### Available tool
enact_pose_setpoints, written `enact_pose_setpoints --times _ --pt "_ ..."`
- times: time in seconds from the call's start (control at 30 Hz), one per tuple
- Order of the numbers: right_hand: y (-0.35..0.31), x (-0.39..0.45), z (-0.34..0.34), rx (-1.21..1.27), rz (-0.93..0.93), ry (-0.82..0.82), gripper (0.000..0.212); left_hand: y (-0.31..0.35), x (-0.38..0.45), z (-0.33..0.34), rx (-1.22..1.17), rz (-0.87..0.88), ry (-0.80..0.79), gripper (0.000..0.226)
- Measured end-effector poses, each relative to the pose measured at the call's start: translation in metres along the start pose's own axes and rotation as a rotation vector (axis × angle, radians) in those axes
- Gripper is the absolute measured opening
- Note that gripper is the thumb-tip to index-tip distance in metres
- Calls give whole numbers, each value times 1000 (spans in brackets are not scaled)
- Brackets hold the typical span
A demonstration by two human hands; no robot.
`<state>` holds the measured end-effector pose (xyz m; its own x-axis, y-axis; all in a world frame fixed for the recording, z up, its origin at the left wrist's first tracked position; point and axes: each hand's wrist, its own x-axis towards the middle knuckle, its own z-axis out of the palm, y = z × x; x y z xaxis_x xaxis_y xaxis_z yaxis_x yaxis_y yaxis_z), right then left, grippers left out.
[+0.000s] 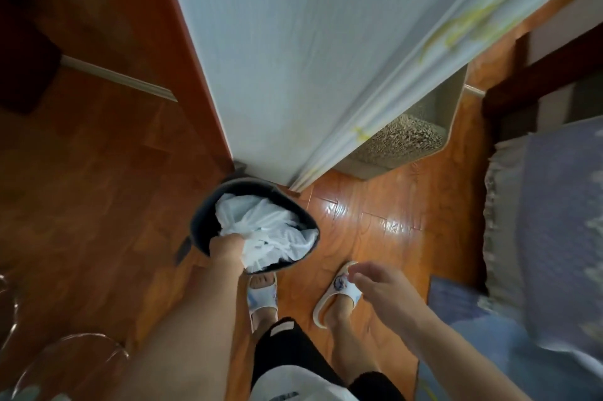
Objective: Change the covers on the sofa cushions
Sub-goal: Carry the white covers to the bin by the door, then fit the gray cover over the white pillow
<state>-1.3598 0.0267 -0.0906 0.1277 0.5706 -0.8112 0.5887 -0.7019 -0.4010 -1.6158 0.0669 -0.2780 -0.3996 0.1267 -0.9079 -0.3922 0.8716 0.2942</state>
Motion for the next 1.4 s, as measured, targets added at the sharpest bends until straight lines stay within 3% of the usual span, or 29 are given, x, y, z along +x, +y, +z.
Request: enact_pose_setpoints --times 0.1,0.27,0.33,0.43,0.67,0.77,0.87,1.0,1.13,1.27,1.4 --pt "6 -4 5 -5 35 6 22 2 3 -5 -67 -34 24 49" --pt "17 -11 4 23 107 1 23 -20 8 -9 267 81 -46 41" --pt "19 -14 -1 11 125 5 26 -17 -29 -7 334 81 -132 28" --pt "20 -16 -17 -8 141 11 30 -7 -108 2 201 49 -294 22" --pt "55 -63 -114 164 67 122 31 -2 -257 70 494 354 -434 24" --pt "108 -89 -176 310 49 233 27 -26 -338 133 653 480 -579 23" --pt "204 -126 -245 516 63 353 24 -85 -425 214 770 576 -712 23" --pt "346 -205 -327 844 161 533 10 -196 -542 306 945 661 -936 26" --pt "479 -267 -403 1029 249 793 11 -291 -653 375 1170 753 -1123 24" --pt "545 -309 -461 1248 199 969 19 -342 -720 431 1343 885 -1172 22" --pt "600 -302 -495 1375 156 925 13 -381 -743 488 1449 908 -1146 22"
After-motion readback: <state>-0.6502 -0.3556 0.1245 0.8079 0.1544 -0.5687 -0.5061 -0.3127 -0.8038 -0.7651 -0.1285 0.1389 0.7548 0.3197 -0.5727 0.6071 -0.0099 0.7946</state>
